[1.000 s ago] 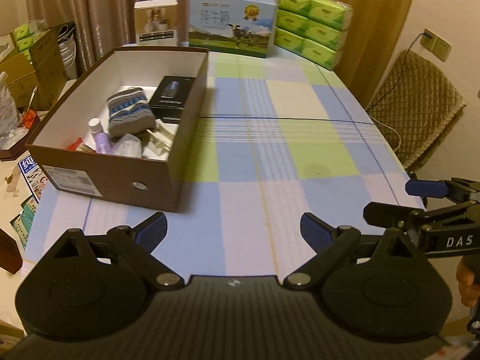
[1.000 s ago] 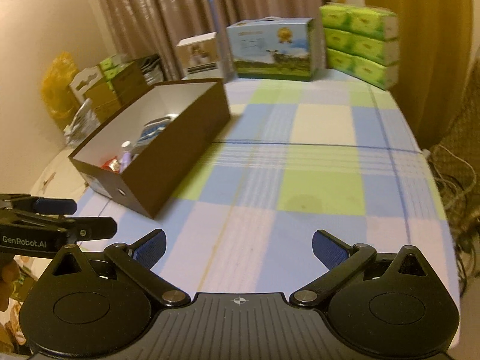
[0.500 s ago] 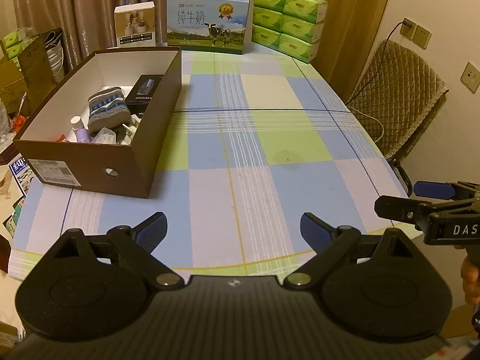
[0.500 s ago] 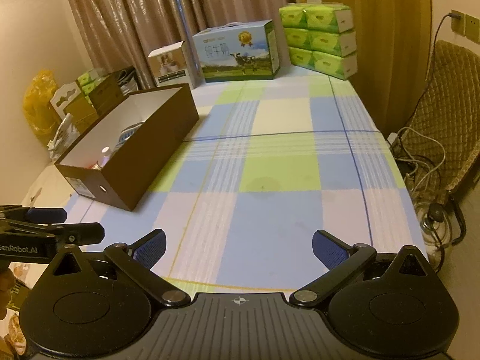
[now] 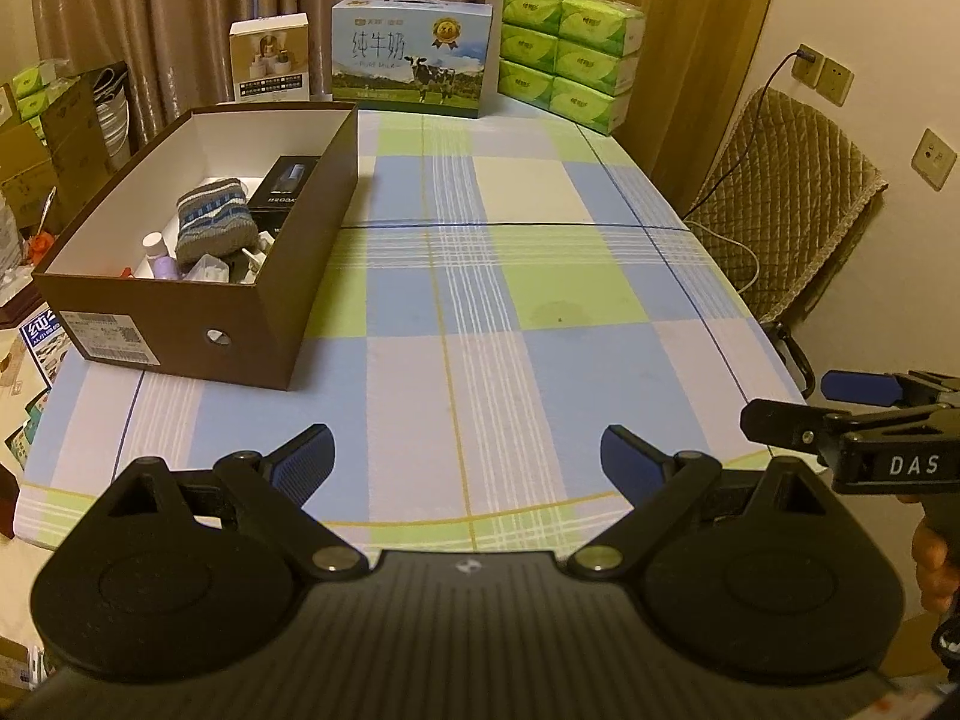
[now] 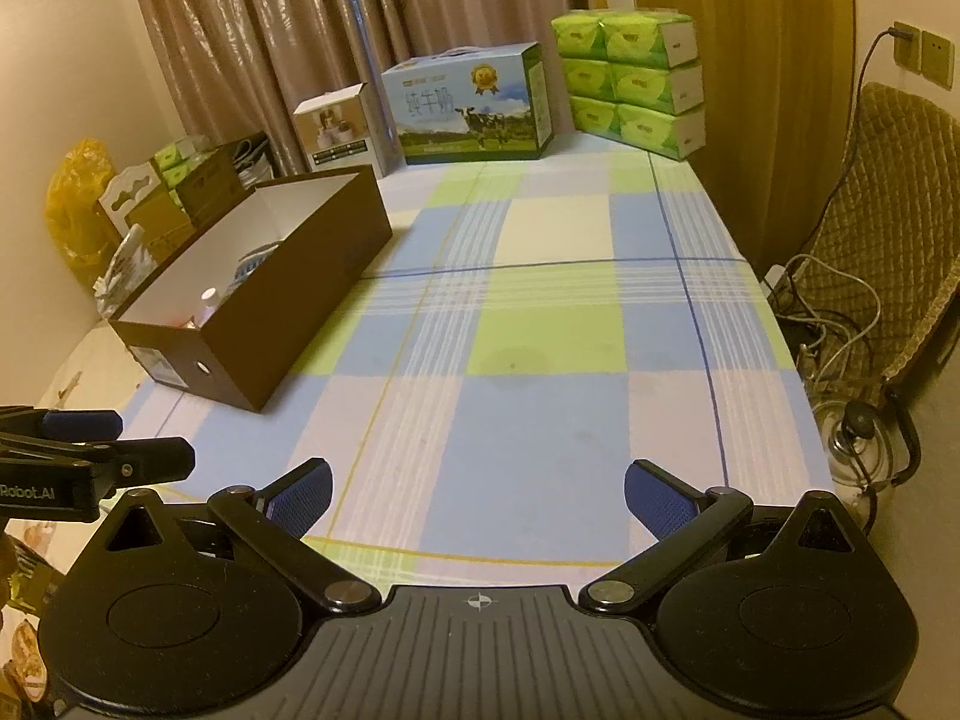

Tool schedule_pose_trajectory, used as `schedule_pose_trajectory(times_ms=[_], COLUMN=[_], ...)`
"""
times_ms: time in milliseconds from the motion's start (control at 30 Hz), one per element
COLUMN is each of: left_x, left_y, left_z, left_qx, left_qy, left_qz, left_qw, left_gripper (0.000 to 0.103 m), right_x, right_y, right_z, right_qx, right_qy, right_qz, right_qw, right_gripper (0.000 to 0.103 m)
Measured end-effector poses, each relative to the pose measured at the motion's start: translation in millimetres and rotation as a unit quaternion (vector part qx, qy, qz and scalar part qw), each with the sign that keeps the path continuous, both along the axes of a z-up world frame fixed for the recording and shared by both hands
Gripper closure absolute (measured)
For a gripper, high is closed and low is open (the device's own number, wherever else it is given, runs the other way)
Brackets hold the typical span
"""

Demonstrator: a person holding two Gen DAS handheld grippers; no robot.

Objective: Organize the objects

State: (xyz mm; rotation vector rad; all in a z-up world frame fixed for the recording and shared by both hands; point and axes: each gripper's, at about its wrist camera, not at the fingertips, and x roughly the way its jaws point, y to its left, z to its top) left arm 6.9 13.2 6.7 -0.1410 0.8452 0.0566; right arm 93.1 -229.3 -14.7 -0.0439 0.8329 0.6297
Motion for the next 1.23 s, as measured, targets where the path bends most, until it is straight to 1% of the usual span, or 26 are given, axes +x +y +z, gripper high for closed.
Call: schedule_pose_trajectory(times_ms=[300,1233], left_x=[-0.9,0.4], left_y=[-0.7,6.4], left_z=[2.2,1.1], left_qx=[0.002,0.01], left_qy=[-0.004,-0.002], left_qz=[0.0,0.019], left_qw=[1.0,0.9998], left_gripper=[0.009,0.009], right_x=[-1.0,3.1], right_y=[0.9,8.8], right_z=[0.8,-1.8], right_qx=[0.001,0.001], right_qy=[-0.002,0.001], right_qz=[0.002,0.011], right_qw=[1.0,1.0], right_gripper=[0.002,0.002])
